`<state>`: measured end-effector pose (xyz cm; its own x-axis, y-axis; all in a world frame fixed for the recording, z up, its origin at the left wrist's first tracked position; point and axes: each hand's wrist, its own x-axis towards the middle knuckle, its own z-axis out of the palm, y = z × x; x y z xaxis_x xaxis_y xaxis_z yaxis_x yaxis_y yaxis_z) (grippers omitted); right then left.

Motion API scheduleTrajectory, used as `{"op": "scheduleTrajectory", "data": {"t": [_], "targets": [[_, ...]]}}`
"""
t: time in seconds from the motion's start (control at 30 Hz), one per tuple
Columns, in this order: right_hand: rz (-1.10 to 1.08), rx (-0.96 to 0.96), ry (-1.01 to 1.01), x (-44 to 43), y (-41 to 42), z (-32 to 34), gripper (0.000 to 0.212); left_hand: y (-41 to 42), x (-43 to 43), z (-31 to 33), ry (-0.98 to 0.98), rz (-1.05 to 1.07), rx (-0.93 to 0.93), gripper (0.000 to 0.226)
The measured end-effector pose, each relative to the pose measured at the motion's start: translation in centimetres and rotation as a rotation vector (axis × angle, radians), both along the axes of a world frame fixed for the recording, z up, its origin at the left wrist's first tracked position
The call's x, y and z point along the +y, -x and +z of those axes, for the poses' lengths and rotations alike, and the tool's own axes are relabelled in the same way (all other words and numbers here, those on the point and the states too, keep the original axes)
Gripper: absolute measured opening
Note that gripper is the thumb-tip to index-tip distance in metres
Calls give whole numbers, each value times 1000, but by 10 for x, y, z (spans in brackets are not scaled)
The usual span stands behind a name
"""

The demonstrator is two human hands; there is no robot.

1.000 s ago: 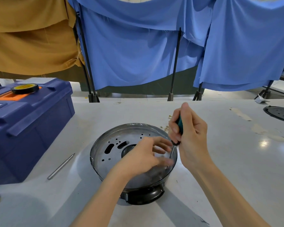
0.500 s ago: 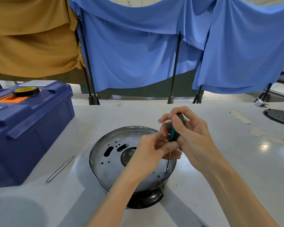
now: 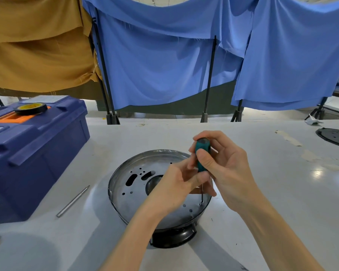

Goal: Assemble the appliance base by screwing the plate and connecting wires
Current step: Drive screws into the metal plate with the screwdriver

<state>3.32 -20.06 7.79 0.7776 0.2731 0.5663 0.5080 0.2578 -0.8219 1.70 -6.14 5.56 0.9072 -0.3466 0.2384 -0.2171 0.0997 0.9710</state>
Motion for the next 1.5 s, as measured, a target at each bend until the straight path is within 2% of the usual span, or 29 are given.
{"op": "scheduleTrajectory", "data": {"t": [0.07,0.13,0.23,0.3,0.57,0.63,0.8,0.97,1.13,1.2,1.3,1.33,1.4,1.5], "targets": [[-108,-26,24,5,1,0,23,-1,0,1,-39,-4,-17,11],[-148,-14,36,4,3,3,25,-3,0,1,-96,-38,-34,20],[77,99,2,-6,2,8,18,-4,1,-3,-110,-62,-25,23],[138,104,34,-9,1,9,24,-4,2,-4,-120,-56,-15,24],[-14,15,40,1,0,5,10,-5,2,-6,-88,-31,-7,19],[-49,13,36,5,0,5,14,-6,1,-8,-92,-15,-25,20],[47,136,-24,7,-2,9,22,-8,1,-11,-95,13,-45,22],[-102,-19,40,11,0,7,9,-9,-1,-15,-94,38,-99,24],[-241,-133,77,13,7,1,7,-8,-2,-17,-62,18,-122,24],[-178,-88,74,10,9,3,5,-7,-2,-18,-63,-2,-119,21],[58,123,32,1,4,9,21,-7,0,-19,-84,8,-105,20],[109,140,38,-2,2,10,22,-7,1,-19,-97,19,-95,21],[97,81,71,-3,0,10,20,-7,2,-19,-125,39,-95,22],[-32,-22,81,1,-2,5,21,-6,1,-19,-115,25,-101,24]]}}
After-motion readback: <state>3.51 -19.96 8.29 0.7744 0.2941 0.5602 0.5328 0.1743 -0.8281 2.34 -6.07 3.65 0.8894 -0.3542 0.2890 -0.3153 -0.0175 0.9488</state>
